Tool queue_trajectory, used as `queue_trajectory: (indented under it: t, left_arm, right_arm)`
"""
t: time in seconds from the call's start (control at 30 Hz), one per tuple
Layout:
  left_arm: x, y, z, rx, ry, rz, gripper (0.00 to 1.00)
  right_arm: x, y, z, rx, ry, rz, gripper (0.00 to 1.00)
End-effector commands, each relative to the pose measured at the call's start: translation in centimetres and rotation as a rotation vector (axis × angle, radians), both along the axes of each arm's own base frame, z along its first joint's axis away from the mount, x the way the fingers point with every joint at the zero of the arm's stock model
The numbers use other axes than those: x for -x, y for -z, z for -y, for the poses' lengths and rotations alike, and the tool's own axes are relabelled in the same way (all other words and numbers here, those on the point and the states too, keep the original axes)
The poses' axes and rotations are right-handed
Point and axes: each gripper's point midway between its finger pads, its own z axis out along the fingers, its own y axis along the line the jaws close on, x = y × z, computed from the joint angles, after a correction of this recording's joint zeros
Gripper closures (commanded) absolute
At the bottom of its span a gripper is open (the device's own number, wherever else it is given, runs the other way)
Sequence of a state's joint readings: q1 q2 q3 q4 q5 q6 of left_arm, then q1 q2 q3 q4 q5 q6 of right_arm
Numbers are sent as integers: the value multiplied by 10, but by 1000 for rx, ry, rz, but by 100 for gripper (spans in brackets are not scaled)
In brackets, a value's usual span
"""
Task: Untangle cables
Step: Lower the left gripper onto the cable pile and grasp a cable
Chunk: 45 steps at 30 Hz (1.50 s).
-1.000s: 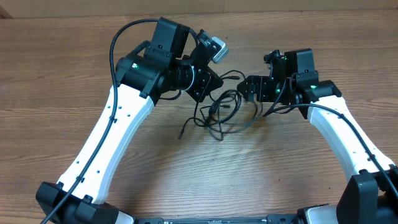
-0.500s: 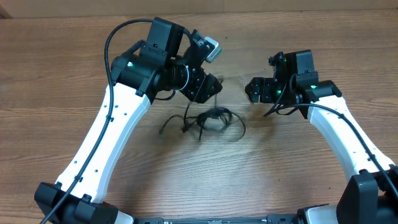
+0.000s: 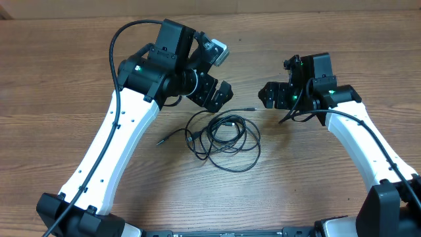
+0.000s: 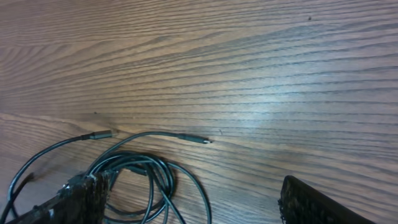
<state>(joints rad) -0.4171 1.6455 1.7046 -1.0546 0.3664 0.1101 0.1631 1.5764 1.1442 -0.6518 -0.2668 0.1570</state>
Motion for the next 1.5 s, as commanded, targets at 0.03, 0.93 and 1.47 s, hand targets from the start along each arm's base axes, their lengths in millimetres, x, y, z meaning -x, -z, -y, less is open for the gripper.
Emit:
queue_trajectory:
  t: [0.03,0.93,1.47]
  left_arm:
    - [-2,12,-8,-44,-45,-42,1]
    - [6,220,11,-424,169,-383,5]
    - [-3,230,23,-416,170,-327,20]
  right_arm:
    - [0,-2,-1,-21,-3,-1,13]
    - [-1,-2,-1,-21,-2,0,10]
    - [-8,-6,-2,-49,37,16,10]
